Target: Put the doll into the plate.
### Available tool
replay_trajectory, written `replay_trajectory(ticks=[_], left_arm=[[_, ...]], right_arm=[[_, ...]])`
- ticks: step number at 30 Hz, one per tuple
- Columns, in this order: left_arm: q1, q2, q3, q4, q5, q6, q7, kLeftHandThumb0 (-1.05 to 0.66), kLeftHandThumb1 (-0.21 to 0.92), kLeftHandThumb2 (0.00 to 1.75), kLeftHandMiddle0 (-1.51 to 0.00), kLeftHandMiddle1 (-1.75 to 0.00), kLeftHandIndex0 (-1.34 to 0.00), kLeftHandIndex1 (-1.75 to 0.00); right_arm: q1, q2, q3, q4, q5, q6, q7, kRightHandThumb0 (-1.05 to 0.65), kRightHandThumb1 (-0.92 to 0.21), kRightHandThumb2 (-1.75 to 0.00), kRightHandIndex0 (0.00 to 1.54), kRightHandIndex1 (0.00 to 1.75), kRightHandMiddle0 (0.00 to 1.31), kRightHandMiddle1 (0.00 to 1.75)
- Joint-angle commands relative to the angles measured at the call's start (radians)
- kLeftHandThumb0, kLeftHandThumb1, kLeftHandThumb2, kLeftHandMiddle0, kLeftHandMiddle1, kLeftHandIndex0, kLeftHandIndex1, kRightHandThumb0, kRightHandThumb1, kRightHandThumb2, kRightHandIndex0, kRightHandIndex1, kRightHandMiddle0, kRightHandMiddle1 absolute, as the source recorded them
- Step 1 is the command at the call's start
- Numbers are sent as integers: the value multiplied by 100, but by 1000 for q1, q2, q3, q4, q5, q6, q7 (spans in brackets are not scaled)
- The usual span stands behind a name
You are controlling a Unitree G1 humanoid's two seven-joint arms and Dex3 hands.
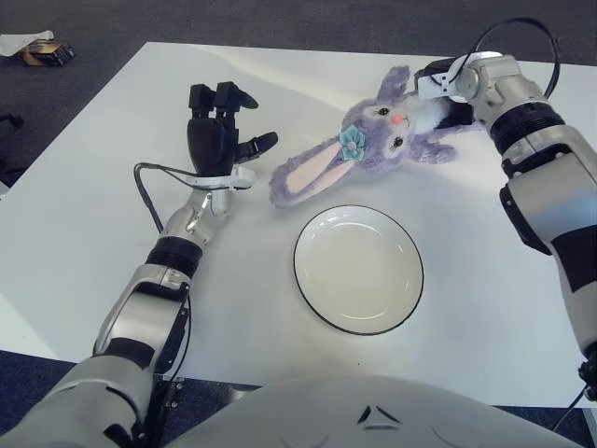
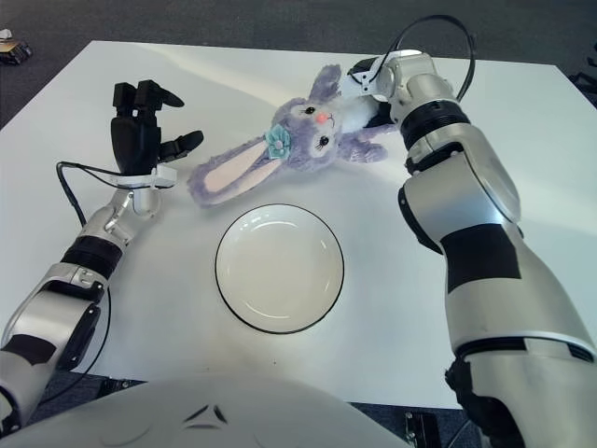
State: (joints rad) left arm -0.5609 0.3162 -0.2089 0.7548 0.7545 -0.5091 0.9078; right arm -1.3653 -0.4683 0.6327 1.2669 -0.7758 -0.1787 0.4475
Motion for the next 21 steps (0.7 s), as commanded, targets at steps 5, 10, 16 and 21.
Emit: replay_trajectory(ticks=[5, 10, 16, 21], left_arm=[[-63, 5, -18, 147, -17, 14, 20, -36, 92, 52, -10, -155, -20, -175], [-76, 6, -15, 203, -39, 1, 23, -36, 92, 51, -9, -151, -20, -175], [-87, 2, -15, 248, -78, -16, 4, -36, 92, 52, -9, -145, -20, -175], [-93, -2, -18, 266, -105, -29, -14, -36, 92, 52, -9, -143, -20, -175]], right_arm=[[-40, -39, -48, -17, 41, -58, 34, 0, -22, -142, 57, 173, 57, 175], [-55, -87, -61, -86, 49, -138, 97, 0, -39, -124, 45, 172, 45, 175], [-34, -108, -78, -109, 60, -177, 101, 0, -42, -120, 42, 172, 43, 175], [-16, -128, -97, -146, 72, -201, 101, 0, -24, -141, 55, 174, 56, 175]])
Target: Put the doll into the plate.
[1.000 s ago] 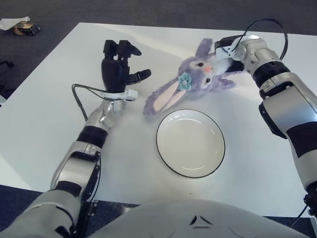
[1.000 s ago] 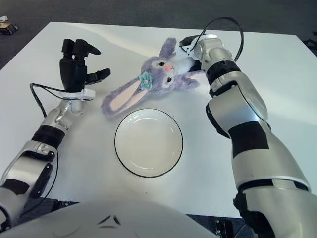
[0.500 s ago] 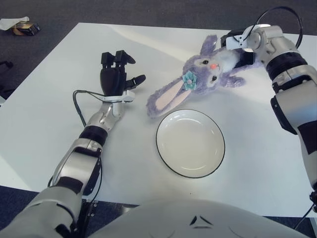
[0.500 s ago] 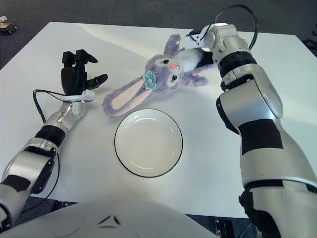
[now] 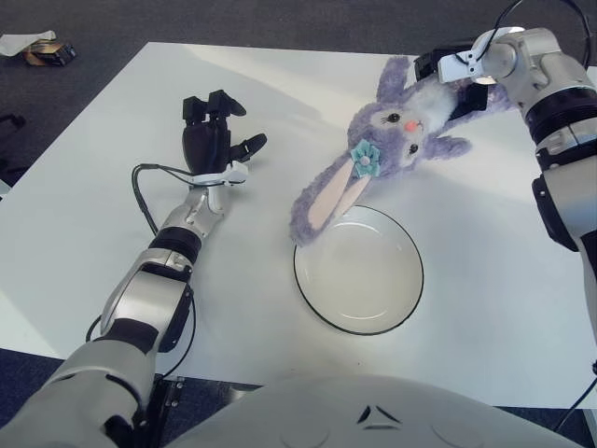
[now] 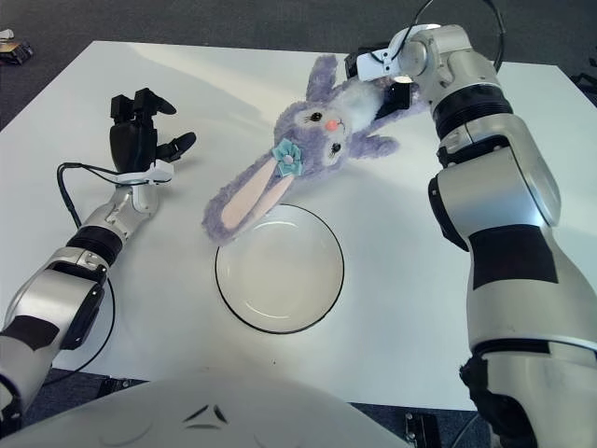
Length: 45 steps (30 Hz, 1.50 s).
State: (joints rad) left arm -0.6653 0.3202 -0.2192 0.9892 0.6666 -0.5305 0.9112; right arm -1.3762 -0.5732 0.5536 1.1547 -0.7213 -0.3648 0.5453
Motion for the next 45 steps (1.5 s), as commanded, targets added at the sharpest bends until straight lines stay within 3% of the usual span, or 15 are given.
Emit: replay_trajectory(ticks=[1, 3, 5, 11, 23, 30, 39, 45], left_arm=[[10, -7, -8, 36, -23, -11, -24, -36, 92, 52, -10, -142, -20, -175], [9, -7, -10, 41, -30, -15, -34, -36, 92, 52, -10, -141, -19, -175], [8, -7, -13, 44, -36, -16, -43, -36, 92, 52, -10, -139, -19, -175], [8, -8, -25, 51, -37, -6, -59, -36, 92, 52, -9, -135, -19, -175], [9, -17, -44, 66, -41, 1, -100, -36, 92, 52, -8, -130, -19, -175], [2, -12, -66, 95, -28, 4, -110, -36, 92, 52, -11, -127, -19, -175], [-5, -9, -95, 117, -16, -9, -104, -35, 92, 52, -11, -126, -19, -175], [-9, -12, -111, 126, -17, -3, -107, -35, 92, 52, -11, -123, -19, -175]], right_arm=[[-3, -26, -21, -42, 18, -14, 5, 0, -14, -146, 71, 156, 63, 175], [0, -27, -29, -52, 24, -8, 13, 0, -5, -152, 84, 144, 68, 175], [1, -28, -43, -60, 35, -2, 22, 0, 1, -158, 90, 144, 70, 175], [-4, -46, -72, -110, 68, -20, 70, 0, 6, -167, 91, 155, 72, 175], [72, -86, -152, -250, 139, -8, 99, 0, 8, -169, 94, 154, 72, 175], [97, -93, -162, -294, 138, 1, 100, 0, 8, -167, 97, 149, 71, 175], [122, -104, -181, -337, 186, -72, 161, 0, 9, -170, 97, 153, 72, 175], [153, -117, -192, -401, 208, -76, 193, 0, 10, -173, 95, 160, 71, 175]])
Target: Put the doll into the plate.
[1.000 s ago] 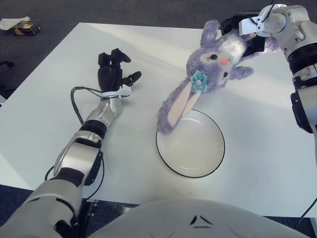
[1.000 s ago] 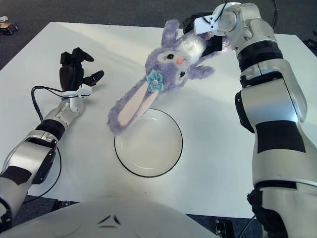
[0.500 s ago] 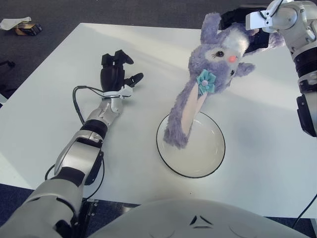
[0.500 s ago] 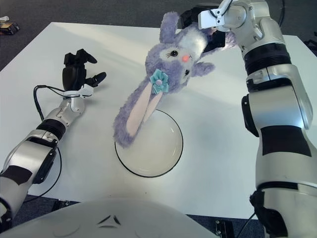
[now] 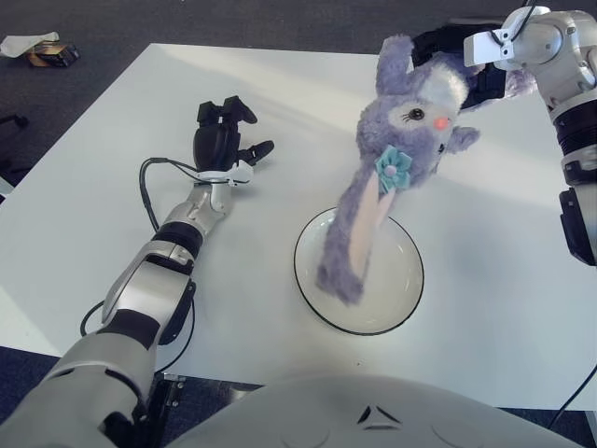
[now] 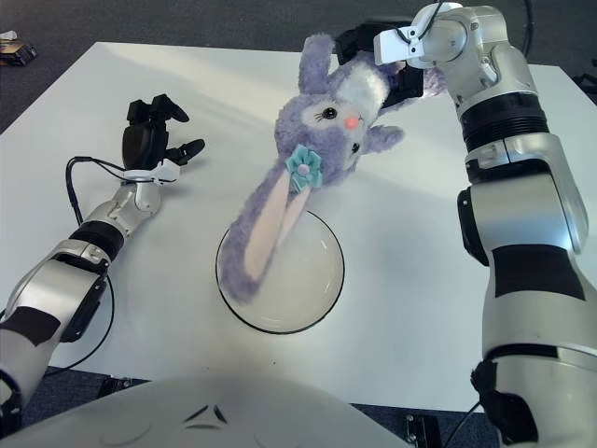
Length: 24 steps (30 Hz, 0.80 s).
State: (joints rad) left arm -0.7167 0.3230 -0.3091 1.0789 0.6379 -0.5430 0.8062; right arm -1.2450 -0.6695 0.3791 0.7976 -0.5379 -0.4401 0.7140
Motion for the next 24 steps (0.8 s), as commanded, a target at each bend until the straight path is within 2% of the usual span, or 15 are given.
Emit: replay_trajectory(ticks=[1, 14, 24], left_arm=[[43, -16, -24, 38, 12, 12, -3, -35, 92, 52, -10, -123, -19, -175], [38, -31, -45, 42, 6, 38, -10, -36, 92, 52, -8, -116, -19, -175], [37, -37, -56, 33, 10, 51, -9, -35, 92, 52, -8, -125, -19, -175]], right_arm=[[30, -21, -21, -60, 37, 4, 42, 0, 10, -173, 95, 160, 71, 175], [133, -19, -47, -252, 112, 92, 160, 0, 8, -173, 92, 165, 70, 175], [194, -20, -69, -376, 147, 169, 216, 0, 6, -172, 90, 166, 68, 175]])
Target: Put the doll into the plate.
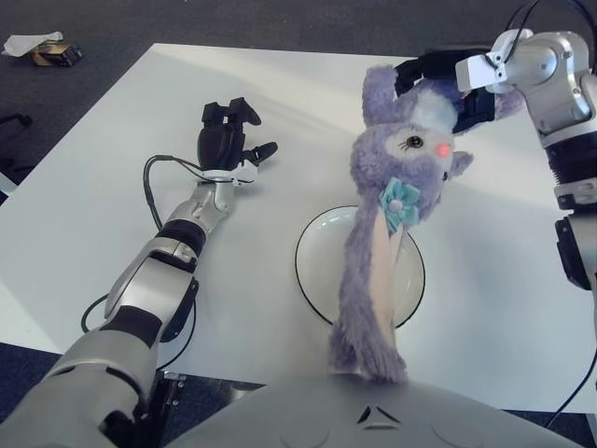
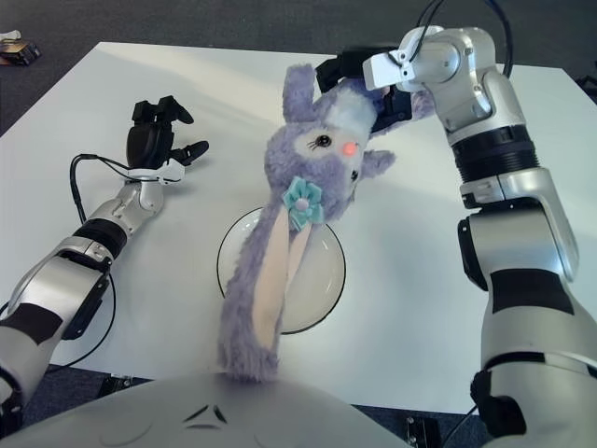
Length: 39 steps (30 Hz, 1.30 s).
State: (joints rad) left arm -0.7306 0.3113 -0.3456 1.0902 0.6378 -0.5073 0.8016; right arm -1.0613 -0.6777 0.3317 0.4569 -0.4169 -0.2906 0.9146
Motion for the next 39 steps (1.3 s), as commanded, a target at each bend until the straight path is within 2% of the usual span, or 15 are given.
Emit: replay_trajectory(ticks=[1, 8, 11, 17, 31, 34, 39], left_arm=[[51, -26, -22, 20, 11, 18, -5, -35, 92, 52, -8, -126, -19, -175], [49, -28, -34, 13, 15, 30, -7, -35, 92, 52, -8, -131, -19, -175], [48, -28, -39, 11, 15, 34, -9, -35, 92, 52, -8, -132, -19, -175], [46, -29, -45, 8, 13, 43, -17, -35, 92, 52, -7, -132, -19, -175], [49, -28, -48, 2, 12, 40, -16, -35, 92, 52, -8, -132, -19, -175], [49, -27, -48, 2, 13, 36, -10, -35, 92, 52, -9, -132, -19, -175], [49, -26, -50, 2, 14, 34, -5, -35, 92, 52, -10, -133, -19, -175]], right_arm=[[18, -11, -23, -52, 31, 30, 22, 0, 6, -172, 90, 167, 68, 175], [94, -9, -34, -181, 41, 91, 38, 0, 6, -172, 90, 167, 67, 175], [145, -3, -35, -275, 30, 153, 40, 0, 5, -171, 91, 166, 66, 175], [174, 4, -42, -339, 53, 232, 70, 0, 3, -169, 89, 167, 65, 175], [227, 11, -39, -394, 160, 251, 120, 0, 2, -169, 88, 169, 65, 175], [247, -6, -22, -480, 129, 289, 140, 0, 4, -170, 88, 169, 66, 175], [267, -19, -24, -554, 121, 334, 158, 0, 5, -172, 88, 170, 67, 175]])
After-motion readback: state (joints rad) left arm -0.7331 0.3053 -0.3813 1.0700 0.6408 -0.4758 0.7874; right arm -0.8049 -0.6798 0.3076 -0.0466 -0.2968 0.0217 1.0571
